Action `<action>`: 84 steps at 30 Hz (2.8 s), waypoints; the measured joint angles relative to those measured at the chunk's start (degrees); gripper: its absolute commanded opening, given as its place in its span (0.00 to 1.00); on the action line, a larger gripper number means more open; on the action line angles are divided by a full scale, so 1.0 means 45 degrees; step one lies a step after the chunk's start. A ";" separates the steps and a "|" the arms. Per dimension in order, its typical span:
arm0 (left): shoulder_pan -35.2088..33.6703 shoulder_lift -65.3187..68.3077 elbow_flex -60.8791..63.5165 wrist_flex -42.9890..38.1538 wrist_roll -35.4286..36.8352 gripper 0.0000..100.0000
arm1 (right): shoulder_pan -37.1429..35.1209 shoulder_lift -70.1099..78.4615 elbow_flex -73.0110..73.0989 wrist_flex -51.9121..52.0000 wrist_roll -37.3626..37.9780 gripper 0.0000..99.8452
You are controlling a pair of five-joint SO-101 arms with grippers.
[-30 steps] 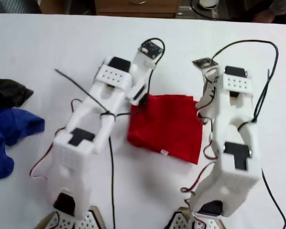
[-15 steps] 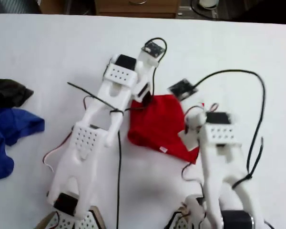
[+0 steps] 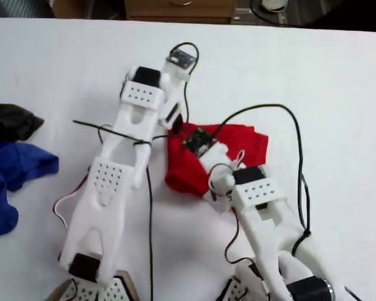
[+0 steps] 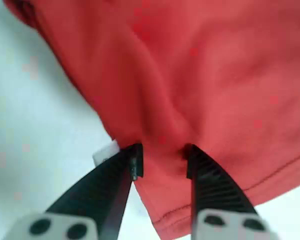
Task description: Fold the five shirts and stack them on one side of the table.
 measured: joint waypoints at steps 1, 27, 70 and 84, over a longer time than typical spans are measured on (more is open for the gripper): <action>0.0020 0.0000 -0.0020 0.0000 0.0000 0.26 | 0.0000 0.0000 0.0137 0.0000 0.0000 0.15; -0.0430 0.0547 -0.1016 0.0254 -0.0254 0.26 | -0.2286 -0.2559 -0.1446 0.0449 -0.0547 0.15; -0.1094 0.0684 -0.1016 0.0254 -0.0254 0.26 | -0.3419 0.2032 -0.2481 -0.1817 -0.1446 0.15; -0.1211 0.0684 -0.1016 0.0313 -0.0254 0.26 | -0.3302 0.1563 -0.1797 -0.1270 -0.1446 0.15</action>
